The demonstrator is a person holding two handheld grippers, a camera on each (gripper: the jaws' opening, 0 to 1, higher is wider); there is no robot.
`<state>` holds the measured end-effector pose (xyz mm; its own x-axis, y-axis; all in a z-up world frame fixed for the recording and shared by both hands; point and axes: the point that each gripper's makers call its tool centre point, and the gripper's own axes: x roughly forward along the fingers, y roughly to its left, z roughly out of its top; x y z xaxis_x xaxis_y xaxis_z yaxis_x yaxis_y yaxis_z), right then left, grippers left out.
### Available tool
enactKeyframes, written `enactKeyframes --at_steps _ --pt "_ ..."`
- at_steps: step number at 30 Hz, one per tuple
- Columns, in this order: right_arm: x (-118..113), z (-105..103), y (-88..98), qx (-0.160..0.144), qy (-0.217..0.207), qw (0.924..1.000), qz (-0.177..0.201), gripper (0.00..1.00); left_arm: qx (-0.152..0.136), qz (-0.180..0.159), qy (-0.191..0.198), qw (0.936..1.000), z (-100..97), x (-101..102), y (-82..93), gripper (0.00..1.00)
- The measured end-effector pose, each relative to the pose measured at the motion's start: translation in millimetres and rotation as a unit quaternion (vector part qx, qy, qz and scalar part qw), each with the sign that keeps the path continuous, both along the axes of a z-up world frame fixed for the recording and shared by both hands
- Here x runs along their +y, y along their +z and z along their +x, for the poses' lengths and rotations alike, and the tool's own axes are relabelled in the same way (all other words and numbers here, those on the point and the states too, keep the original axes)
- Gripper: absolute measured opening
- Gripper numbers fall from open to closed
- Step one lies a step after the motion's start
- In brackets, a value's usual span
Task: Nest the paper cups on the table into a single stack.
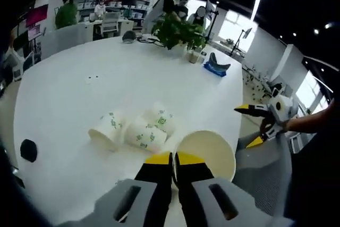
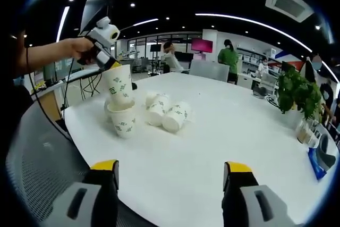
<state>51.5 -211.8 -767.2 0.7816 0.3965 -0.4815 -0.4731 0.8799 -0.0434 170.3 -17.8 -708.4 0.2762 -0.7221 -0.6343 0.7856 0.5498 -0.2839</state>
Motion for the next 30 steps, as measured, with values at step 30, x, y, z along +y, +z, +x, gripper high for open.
enactKeyframes --at_steps 30 --pt "2.5 -1.6 -1.3 0.005 0.006 1.0000 -0.001 0.80 -0.042 0.062 -0.030 0.9967 -4.9 -11.1 -42.2 0.00"
